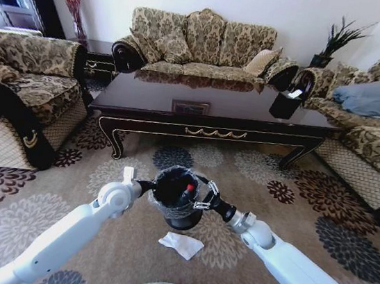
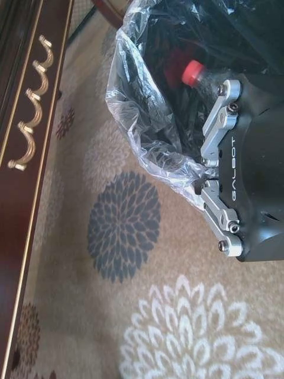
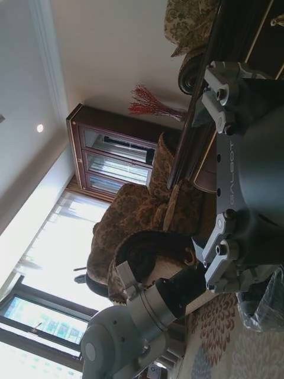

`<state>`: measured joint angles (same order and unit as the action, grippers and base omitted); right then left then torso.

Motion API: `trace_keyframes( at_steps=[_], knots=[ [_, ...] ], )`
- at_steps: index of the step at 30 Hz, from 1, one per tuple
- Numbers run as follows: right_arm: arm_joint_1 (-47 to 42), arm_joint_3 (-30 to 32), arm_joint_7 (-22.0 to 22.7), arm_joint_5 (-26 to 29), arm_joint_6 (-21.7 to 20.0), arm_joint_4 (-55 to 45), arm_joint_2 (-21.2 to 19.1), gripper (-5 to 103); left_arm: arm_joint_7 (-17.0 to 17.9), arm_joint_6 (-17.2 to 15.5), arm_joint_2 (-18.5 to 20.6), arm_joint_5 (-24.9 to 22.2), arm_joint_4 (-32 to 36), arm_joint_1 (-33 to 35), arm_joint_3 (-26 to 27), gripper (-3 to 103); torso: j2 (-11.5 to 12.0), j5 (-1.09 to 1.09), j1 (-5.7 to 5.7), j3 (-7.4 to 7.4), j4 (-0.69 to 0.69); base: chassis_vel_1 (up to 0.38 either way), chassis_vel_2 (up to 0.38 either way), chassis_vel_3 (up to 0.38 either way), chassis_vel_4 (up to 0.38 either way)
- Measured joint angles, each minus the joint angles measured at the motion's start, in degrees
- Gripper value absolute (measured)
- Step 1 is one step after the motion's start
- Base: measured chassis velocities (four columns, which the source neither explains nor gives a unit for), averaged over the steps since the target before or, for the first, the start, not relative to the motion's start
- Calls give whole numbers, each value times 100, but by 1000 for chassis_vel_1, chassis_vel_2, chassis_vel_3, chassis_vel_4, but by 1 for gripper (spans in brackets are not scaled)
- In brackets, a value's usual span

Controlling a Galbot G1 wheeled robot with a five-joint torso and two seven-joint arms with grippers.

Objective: Move to the front of the table and pick up the trash from the floor, then place it into the trash bin.

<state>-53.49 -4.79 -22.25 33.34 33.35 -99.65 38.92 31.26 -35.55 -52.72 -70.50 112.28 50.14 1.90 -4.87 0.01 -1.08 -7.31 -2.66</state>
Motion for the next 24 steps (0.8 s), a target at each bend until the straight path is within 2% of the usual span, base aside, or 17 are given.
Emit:
trace_keyframes(
  at_steps=[4, 5, 8, 9, 12, 14, 18, 24],
  knots=[
    [-84, 239, 57, 259, -131, -50, -220, 100, 32, -71, 255, -31, 241, 457, 692, 4, 0, 1, 0, 0, -2, 0, 0, 0, 0],
    [-84, 239, 57, 259, -131, -50, -220, 100, 32, -71, 255, -31, 241, 457, 692, 4, 0, 1, 0, 0, -2, 0, 0, 0, 0],
    [-210, 456, 160, 341, -240, -50, -339, 100, -49, -94, 616, -29, 406, 912, 1368, 4, -1, -1, 0, 0, 2, 0, 0, 0, 0],
    [-210, 456, 160, 341, -240, -50, -339, 100, -49, -94, 616, -29, 406, 912, 1368, 4, -1, -1, 0, 0, 2, 0, 0, 0, 0],
    [-382, 597, 449, 388, -424, -38, -415, 100, -98, -95, 788, -14, 620, 1361, 1964, 4, -1, -1, 0, 1, 4, 0, 0, 0, 0],
    [-432, 601, 547, 471, -517, -37, -437, 100, -101, -95, 788, -13, 690, 1451, 2078, 4, -1, 0, 0, 0, 2, 0, 0, 0, 0],
    [-565, 559, 1129, 844, -1073, 144, -465, 100, -99, -98, 781, -27, 993, 1756, 2462, 4, -1, -1, 0, 1, -3, 0, 0, 0, 0],
    [-614, 529, 1393, 1495, -1425, 391, -424, 100, -76, -109, 899, -62, 1257, 2087, 2830, 4, -1, -1, 0, 1, 0, 0, 0, 0, 0]
  ],
)
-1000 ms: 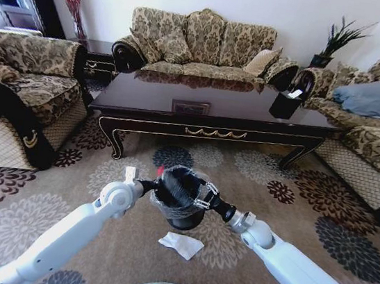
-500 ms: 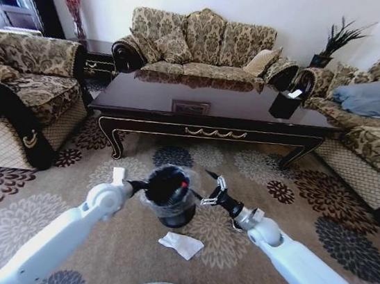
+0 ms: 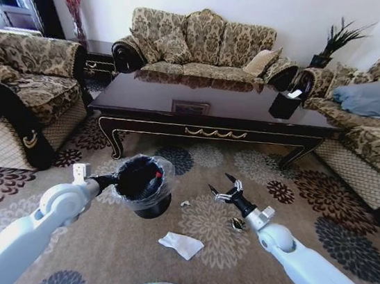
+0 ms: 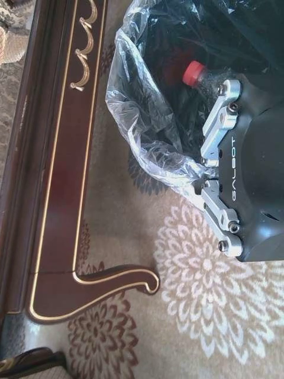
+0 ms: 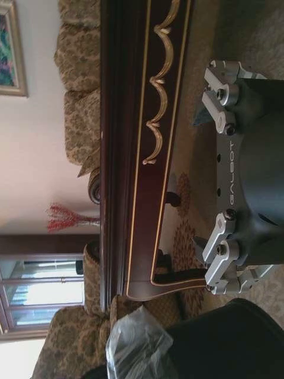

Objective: Move to the front of the table and pick up the trash from the floor, then place it into the trash bin.

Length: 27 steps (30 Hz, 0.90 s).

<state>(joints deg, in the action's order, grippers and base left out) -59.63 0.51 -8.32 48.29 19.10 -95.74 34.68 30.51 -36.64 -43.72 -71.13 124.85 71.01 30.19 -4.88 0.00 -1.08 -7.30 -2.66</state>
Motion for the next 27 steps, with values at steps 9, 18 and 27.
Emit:
trace_keyframes(
  at_steps=[9, 18, 27],
  knots=[
    [-129, 133, -766, 577, -411, 884, 1, 100, 108, -21, 121, -15, 420, 463, 347, 4, 0, 0, 0, 0, -1, 0, 0, 0, 0],
    [104, 27, -656, 505, -548, 2101, 367, 100, 141, -22, 86, 62, 599, 720, 467, 4, 0, 0, 0, 0, -1, 0, 0, 0, 0],
    [434, -56, -426, 786, -893, 3319, 1035, 100, 137, -22, 15, 189, 513, 816, 409, 4, 0, 1, 0, -1, 0, 0, 0, 0, 0]
  ],
)
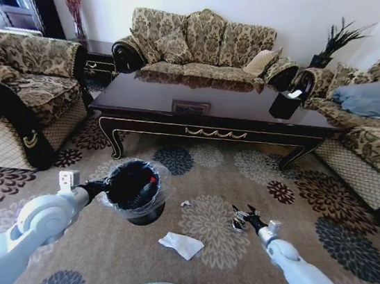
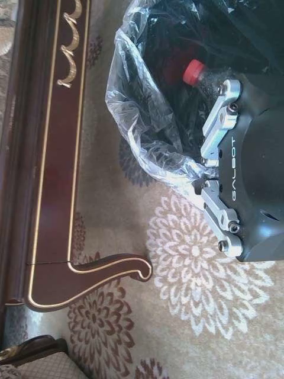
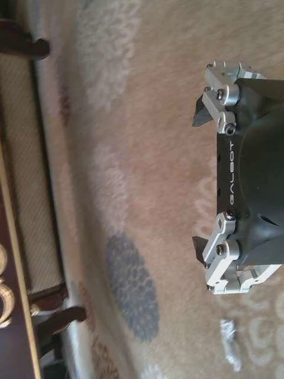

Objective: Move to the front of the table and pick up the trash from the floor, then place it into the trash bin.

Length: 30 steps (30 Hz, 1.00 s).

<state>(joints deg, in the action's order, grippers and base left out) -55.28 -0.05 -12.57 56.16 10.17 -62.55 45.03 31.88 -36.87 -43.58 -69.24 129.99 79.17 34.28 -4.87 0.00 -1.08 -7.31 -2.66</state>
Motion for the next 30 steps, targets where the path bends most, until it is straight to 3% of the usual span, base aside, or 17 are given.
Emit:
trace_keyframes(
  at_steps=[3, 7, 20, 30],
  knots=[
    [35, 0, 48, -20, -104, 177, 94, 100, 0, 0, 15, 3, -14, 5, -20, 4, 0, 0, 0, 0, 0, 0, 0, 0, 0],
    [100, 47, 534, -114, -323, 429, 306, 100, -1, 0, 77, -1, -19, -15, -24, 4, 0, -1, 0, 0, -1, 0, 0, 0, 0],
    [43, 165, 1358, -423, -666, 595, 627, 100, 5, 0, 97, 30, 19, 129, 25, 4, 0, 0, 0, 0, 0, 0, 0, 0, 0],
    [-21, 175, 1434, -679, -689, 631, 730, 100, 6, 1, 113, 37, 92, 223, 109, 4, 1, 0, 0, 0, 0, 0, 0, 0, 0]
  ],
)
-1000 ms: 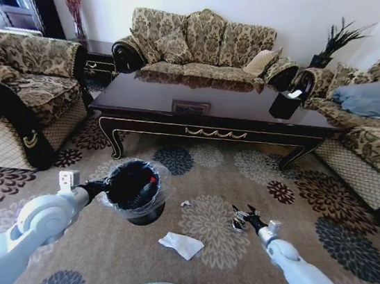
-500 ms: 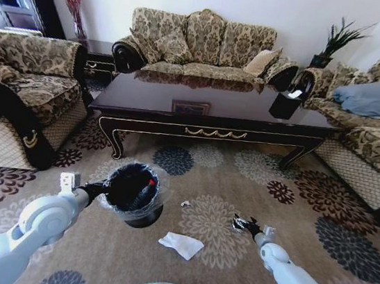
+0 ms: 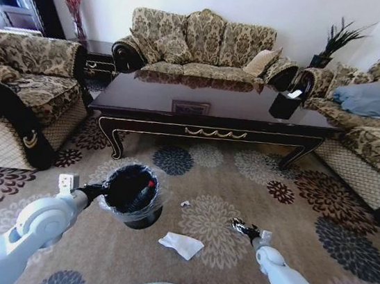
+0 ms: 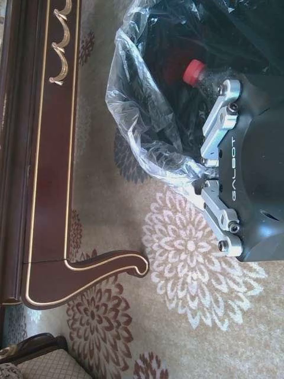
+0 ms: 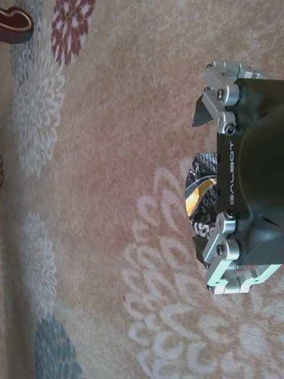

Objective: Move to the front of the table and pick up the trash from the floor, then place it into the trash bin.

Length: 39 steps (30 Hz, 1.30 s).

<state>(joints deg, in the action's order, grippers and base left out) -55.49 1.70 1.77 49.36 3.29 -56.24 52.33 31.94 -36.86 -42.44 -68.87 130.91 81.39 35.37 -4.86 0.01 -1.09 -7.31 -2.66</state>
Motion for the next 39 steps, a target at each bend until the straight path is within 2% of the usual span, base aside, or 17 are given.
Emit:
trace_keyframes(
  at_steps=[4, 5, 7, 11, 14, 15, 17, 19, 21, 22, 26, 29, 33, 35, 37, 39],
  knots=[
    [-36, -28, -6, -175, 34, 9, 47, 100, 2, 2, -11, 14, 23, 28, 1, 4, 0, -1, 0, 0, -1, 0, 0, 0, 0],
    [-45, -42, -9, -227, 43, 18, 63, 103, 2, 2, -14, 17, 32, 40, 3, 4, 0, -1, 0, 0, -1, 0, 0, 0, 0],
    [-54, -56, -13, -314, 66, 44, 94, 99, 2, 3, -19, 29, 45, 60, 9, 4, 0, -1, 0, 0, -1, 0, 0, 0, 0],
    [-55, -63, -22, -377, 85, 63, 114, 98, 3, 3, -21, 48, 51, 75, 19, 4, 0, -1, 0, 0, 0, 0, 0, 0, 0],
    [-49, -68, -33, -409, 113, 64, 112, 83, 4, 6, -34, 62, 63, 89, 23, 4, 0, -1, 0, 0, -1, 0, 0, 0, 0],
    [-49, -68, -33, -409, 113, 64, 112, 83, 4, 6, -34, 62, 63, 89, 23, 4, 0, -1, 0, 0, -1, 0, 0, 0, 0],
    [-48, -68, -35, -419, 126, 64, 105, 73, 4, 8, -47, 94, 66, 107, 24, 4, 0, 0, 0, 0, 0, 0, 0, 0, 0],
    [-48, -68, -38, -425, 132, 64, 100, 73, 4, 8, -51, 108, 66, 112, 24, 4, 0, 0, 0, 0, -1, 0, 0, 0, 0],
    [-56, -69, -45, -445, 145, 64, 95, 62, 5, 12, -53, 119, 67, 116, 24, 4, 0, 0, 0, 0, 0, 0, 0, 0, 0],
    [-56, -69, -45, -445, 145, 64, 95, 62, 5, 12, -53, 119, 67, 116, 24, 4, 0, 0, 0, 0, 0, 0, 0, 0, 0],
    [-98, -71, -60, -514, 176, 31, 93, 40, 4, 15, -51, 119, 93, 134, 39, 4, 0, -1, 0, 0, -1, 0, 0, 0, 0],
    [-126, -71, -67, -576, 205, 8, 91, 35, 5, 15, -49, 119, 100, 146, 53, 4, 0, 0, 0, 0, -1, 0, 0, 0, 0],
    [-155, -40, -86, -720, 267, -5, 73, 13, 7, 15, -50, 122, 123, 166, 61, 4, 0, 0, 0, 0, -1, 0, 0, 0, 0],
    [-156, -20, -94, -761, 283, -2, 69, 13, 7, 15, -53, 127, 131, 171, 61, 4, 0, 0, 0, 0, -1, 0, 0, 0, 0],
    [-159, 17, -111, -816, 319, 8, 57, 4, 10, 16, -63, 141, 144, 184, 62, 4, 0, 0, 0, 0, -1, 0, 0, 0, 0],
    [-166, 41, -120, -841, 365, 8, 40, 1, 10, 17, -69, 147, 162, 195, 62, 4, 0, 0, 0, 0, -1, 0, 0, 0, 0]
  ],
)
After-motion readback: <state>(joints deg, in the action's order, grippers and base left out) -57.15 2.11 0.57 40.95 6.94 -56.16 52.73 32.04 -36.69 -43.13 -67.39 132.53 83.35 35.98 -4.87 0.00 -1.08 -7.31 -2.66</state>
